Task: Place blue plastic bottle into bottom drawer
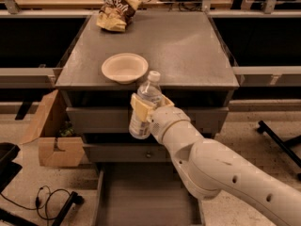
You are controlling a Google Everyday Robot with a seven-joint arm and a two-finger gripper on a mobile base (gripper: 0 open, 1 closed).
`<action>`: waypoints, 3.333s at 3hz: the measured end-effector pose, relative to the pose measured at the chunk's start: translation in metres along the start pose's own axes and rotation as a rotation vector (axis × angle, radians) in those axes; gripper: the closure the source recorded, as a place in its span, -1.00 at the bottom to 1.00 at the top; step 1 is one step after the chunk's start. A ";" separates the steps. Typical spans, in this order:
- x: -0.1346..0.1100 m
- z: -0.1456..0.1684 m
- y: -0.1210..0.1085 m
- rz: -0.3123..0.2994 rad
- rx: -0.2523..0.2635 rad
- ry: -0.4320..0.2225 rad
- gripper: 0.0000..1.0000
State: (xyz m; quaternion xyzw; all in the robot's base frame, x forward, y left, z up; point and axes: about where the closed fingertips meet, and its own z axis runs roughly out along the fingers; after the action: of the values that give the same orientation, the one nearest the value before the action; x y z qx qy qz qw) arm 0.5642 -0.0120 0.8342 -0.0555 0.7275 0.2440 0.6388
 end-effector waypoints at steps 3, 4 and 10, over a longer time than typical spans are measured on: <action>0.017 0.014 -0.120 -0.155 -0.030 0.109 1.00; 0.019 0.010 -0.150 -0.150 -0.046 0.131 1.00; 0.141 -0.020 -0.060 -0.140 -0.434 0.073 1.00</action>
Offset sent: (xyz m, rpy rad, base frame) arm 0.0252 -0.0660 -0.0974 -0.2200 0.0280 0.4110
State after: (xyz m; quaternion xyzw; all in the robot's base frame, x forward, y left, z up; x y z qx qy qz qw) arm 0.5449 -0.0403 0.6832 -0.2505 0.6750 0.3476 0.6006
